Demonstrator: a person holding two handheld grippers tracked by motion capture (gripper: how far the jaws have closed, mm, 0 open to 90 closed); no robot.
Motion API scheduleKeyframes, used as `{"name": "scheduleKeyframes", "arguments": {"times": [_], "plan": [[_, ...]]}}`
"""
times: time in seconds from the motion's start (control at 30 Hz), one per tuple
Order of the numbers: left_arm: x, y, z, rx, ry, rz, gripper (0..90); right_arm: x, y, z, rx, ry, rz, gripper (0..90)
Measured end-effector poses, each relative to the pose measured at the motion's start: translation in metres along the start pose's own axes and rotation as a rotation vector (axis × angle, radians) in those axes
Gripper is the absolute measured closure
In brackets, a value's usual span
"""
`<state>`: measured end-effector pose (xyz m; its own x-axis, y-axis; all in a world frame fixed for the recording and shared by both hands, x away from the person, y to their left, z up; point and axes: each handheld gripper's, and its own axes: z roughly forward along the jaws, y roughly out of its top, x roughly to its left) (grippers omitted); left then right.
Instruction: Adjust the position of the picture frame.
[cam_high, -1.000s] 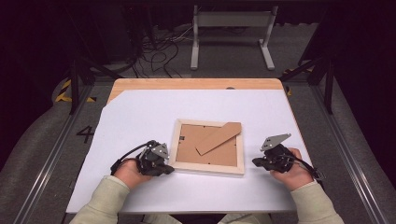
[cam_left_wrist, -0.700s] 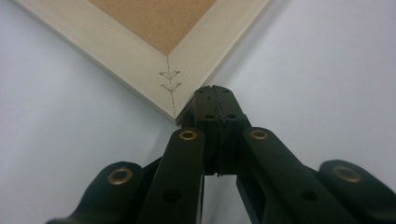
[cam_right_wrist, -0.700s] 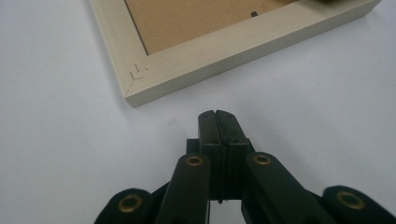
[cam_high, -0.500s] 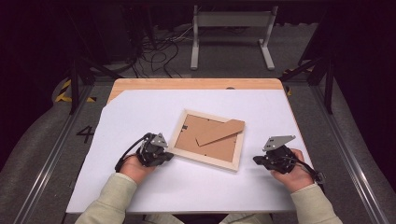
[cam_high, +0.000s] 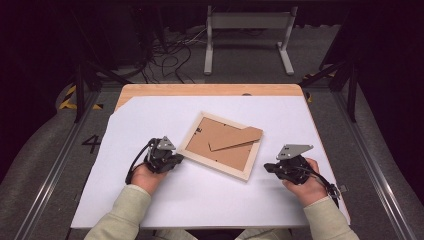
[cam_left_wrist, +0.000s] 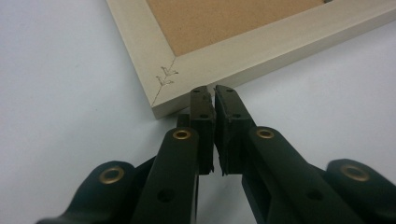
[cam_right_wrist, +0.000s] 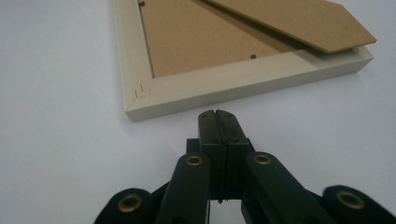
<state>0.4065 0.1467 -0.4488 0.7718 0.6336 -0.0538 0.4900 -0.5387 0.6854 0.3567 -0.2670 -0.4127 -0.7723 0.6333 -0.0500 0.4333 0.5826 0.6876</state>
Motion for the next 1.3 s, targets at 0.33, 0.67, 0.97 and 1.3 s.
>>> {"name": "scheduleKeyframes", "arguments": {"times": [0.33, 0.67, 0.97, 1.3], "plan": [[0.006, -0.015, -0.021, -0.068, 0.014, -0.065, 80.6, 0.007, 0.021, 0.025, -0.053, 0.094, -0.003, 90.0], [0.008, -0.023, -0.027, -0.082, 0.017, -0.081, 77.3, 0.016, 0.034, 0.05, -0.033, 0.146, -0.015, 90.0], [0.008, -0.022, -0.026, -0.083, 0.003, -0.085, 75.4, 0.017, 0.033, 0.057, -0.01, 0.14, -0.01, 90.0], [0.008, -0.022, -0.024, -0.082, -0.002, -0.096, 75.0, 0.018, 0.032, 0.06, 0.006, 0.138, -0.015, 90.0]]}}
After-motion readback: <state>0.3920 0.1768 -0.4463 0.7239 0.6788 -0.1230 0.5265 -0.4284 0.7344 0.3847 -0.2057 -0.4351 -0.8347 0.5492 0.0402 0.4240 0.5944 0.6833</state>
